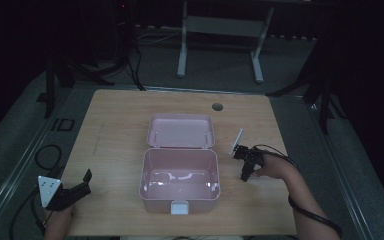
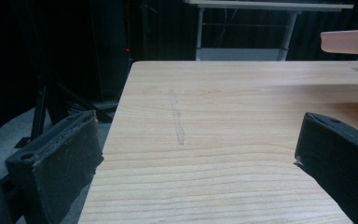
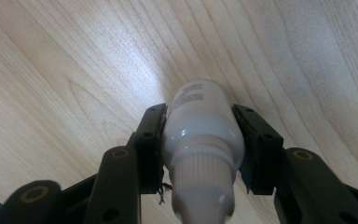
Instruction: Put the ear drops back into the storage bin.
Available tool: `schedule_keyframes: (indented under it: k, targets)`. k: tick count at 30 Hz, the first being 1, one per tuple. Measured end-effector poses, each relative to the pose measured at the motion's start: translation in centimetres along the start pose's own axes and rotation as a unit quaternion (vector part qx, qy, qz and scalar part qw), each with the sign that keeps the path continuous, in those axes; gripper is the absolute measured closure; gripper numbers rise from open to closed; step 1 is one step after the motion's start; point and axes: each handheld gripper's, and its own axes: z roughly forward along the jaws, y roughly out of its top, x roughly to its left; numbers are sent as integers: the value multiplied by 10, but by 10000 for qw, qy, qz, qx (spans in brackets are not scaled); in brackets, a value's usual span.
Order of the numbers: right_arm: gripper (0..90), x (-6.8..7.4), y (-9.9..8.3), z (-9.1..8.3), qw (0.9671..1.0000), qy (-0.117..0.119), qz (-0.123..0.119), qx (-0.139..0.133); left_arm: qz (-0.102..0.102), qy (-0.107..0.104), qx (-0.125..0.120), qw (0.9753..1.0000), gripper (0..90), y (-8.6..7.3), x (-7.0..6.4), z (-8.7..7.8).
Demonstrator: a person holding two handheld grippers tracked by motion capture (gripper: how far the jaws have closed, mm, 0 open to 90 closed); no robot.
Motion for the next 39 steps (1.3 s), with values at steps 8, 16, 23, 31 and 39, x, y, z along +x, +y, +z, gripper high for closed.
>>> schedule_keyframes:
  k: [8, 16, 23, 31, 39]
  targets:
    - [592, 1, 0, -2, 9999, -39, -132, -86, -1, 6, 2, 10000, 5, 0, 0, 0]
    - [594, 5, -3, -3, 9989, -146, -451, -12, -11, 4, -1, 10000, 5, 0, 0, 0]
    - [594, 11, -7, -9, 9951, -172, -976, -13, -11, 7, -2, 10000, 5, 0, 0, 0]
    - [594, 16, -14, -13, 9902, -151, -1390, -40, -5, 11, 5, 10000, 5, 0, 0, 0]
    - [594, 25, -22, -14, 9784, -219, -2047, -179, -20, 13, -2, 10000, 5, 0, 0, 0]
